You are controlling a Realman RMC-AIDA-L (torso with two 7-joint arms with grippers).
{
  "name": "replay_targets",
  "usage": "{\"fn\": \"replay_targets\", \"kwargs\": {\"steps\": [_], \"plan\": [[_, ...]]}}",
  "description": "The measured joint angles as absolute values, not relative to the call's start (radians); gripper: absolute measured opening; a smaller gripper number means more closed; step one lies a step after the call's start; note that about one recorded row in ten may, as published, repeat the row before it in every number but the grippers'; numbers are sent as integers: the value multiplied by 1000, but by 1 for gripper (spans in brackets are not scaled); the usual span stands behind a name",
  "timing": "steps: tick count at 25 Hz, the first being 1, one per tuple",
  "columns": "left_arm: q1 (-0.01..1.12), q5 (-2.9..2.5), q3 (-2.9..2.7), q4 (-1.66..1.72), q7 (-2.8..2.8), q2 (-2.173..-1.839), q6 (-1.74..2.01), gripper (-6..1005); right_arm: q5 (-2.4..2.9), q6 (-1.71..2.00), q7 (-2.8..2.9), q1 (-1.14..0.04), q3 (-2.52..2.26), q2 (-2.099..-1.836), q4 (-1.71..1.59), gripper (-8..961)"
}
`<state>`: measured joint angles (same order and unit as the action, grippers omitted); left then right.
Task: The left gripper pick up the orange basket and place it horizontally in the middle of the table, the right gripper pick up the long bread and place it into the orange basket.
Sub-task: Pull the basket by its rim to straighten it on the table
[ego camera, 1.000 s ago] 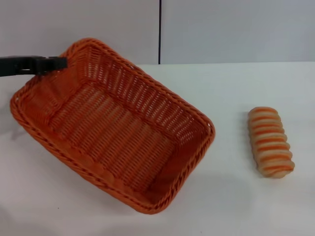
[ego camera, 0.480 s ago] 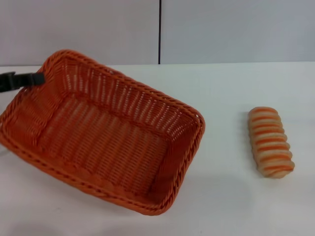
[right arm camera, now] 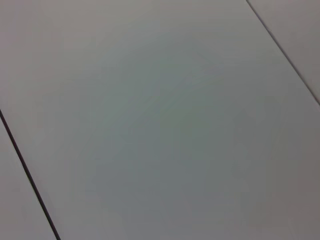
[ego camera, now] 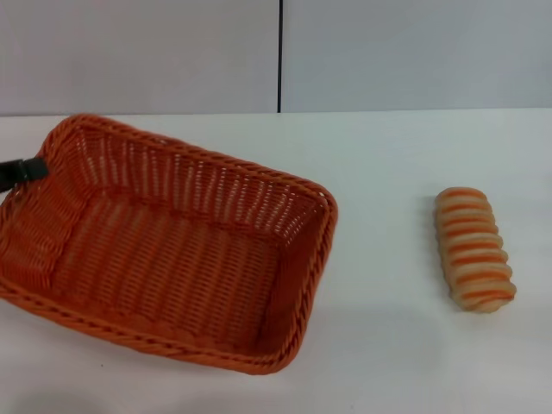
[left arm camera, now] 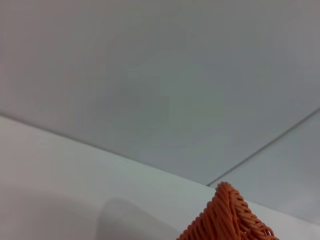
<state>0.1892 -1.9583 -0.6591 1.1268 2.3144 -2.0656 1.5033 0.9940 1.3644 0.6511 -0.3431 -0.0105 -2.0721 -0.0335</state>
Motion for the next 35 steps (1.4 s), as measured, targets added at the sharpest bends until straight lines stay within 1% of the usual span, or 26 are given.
{"fn": "replay_targets", "kwargs": {"steps": [5, 18, 26, 35], "plan": [[164, -1934, -657, 1067, 2282, -2066, 1474, 173, 997, 1363, 651, -344, -11, -2072, -31, 547], [153, -1905, -642, 939, 2206, -2064, 1452, 174, 1013, 1363, 652, -342, -12, -2075, -25, 548], [145, -1856, -643, 878, 2171, -2070, 1446, 174, 1014, 1347, 653, -351, -26, -2075, -23, 547], [148, -1790, -651, 872, 2147, -2070, 1447, 174, 1014, 1339, 653, -359, -34, -2074, -23, 547]]}}
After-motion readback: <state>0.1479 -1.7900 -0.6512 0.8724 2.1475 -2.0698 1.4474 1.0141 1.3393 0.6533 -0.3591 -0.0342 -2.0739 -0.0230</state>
